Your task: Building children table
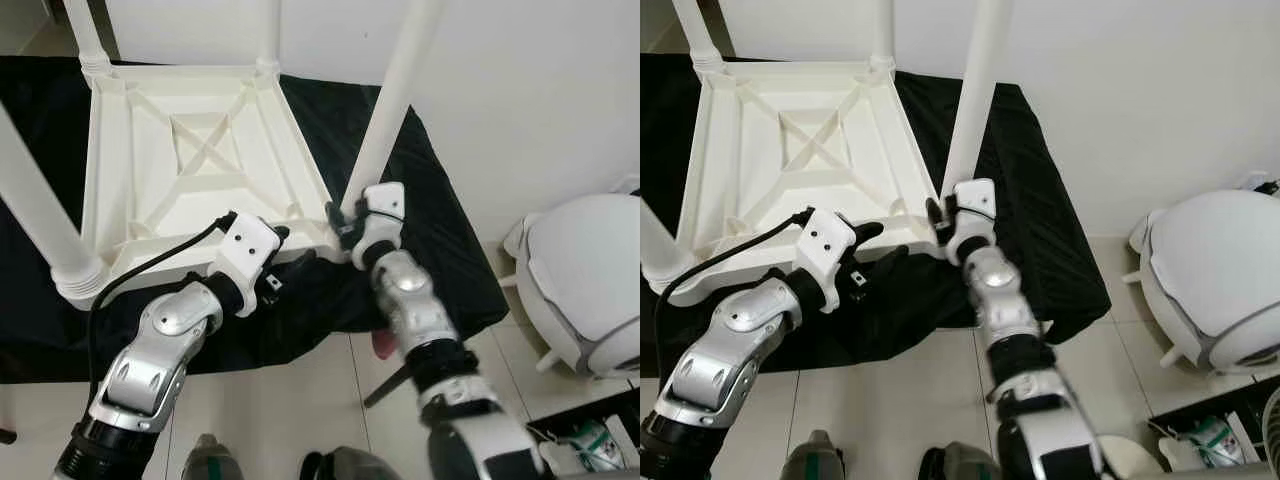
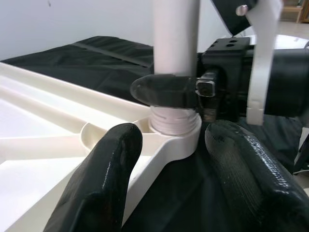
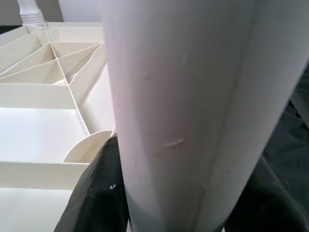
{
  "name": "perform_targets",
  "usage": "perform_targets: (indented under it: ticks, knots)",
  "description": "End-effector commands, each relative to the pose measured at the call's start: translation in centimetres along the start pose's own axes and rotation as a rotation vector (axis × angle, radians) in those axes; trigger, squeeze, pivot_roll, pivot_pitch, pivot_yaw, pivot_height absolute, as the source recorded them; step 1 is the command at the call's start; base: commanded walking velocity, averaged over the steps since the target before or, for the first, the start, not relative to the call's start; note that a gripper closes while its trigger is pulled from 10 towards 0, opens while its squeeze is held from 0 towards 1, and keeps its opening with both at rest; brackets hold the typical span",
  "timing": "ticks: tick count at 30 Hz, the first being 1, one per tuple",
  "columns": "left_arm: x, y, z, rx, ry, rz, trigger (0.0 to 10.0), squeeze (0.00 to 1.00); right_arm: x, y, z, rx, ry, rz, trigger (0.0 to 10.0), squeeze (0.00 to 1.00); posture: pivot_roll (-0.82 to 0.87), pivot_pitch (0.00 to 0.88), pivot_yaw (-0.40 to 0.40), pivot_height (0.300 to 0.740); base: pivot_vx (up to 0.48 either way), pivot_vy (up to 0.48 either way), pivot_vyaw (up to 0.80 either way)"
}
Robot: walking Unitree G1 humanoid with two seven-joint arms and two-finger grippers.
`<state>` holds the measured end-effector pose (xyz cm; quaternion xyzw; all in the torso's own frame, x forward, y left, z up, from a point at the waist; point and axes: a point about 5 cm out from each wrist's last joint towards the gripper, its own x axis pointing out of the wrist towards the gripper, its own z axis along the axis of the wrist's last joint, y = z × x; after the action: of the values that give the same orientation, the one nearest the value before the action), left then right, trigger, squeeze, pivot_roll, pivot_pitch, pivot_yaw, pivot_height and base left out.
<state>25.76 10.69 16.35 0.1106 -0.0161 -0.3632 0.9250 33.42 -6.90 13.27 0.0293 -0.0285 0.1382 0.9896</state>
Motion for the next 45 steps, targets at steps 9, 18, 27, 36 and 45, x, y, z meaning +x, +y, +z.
perform_targets:
  ticks: [9, 18, 27, 36, 45]
  knots:
    - [0.1, -0.3, -0.2, -0.007, 0.008, -0.025, 10.0, 0.0, -0.7, -0.5, 0.8, -0.014, 0.011, -0.065, 10.0, 0.0, 0.05, 0.013, -0.128, 0.74, 0.0, 0.0, 0.0]
    - [0.2, -0.3, -0.2, -0.006, 0.008, -0.023, 10.0, 0.0, -1.0, -0.2, 1.8, 0.072, -0.014, 0.096, 10.0, 1.0, 0.05, 0.008, -0.129, 0.74, 0.0, 0.0, 0.0]
    - [0.2, -0.2, -0.1, -0.001, 0.005, -0.028, 10.0, 0.0, -0.6, -4.3, 1.5, -0.05, 0.033, 0.36, 10.0, 1.0, 0.05, 0.005, -0.123, 0.74, 0.0, 0.0, 0.0]
    - [0.2, 0.3, 0.1, 0.014, 0.005, -0.03, 10.0, 0.0, 0.8, -5.3, 1.3, -0.127, 0.084, 0.562, 10.0, 0.0, 0.06, 0.0, -0.114, 0.74, 0.0, 0.0, 0.0]
    - [0.3, -0.2, 0.4, 0.013, -0.003, -0.036, 10.0, 0.0, 1.9, -3.7, 0.8, -0.158, 0.122, 0.663, 10.0, 0.0, 0.08, 0.002, -0.121, 0.74, 0.0, 0.0, 0.0]
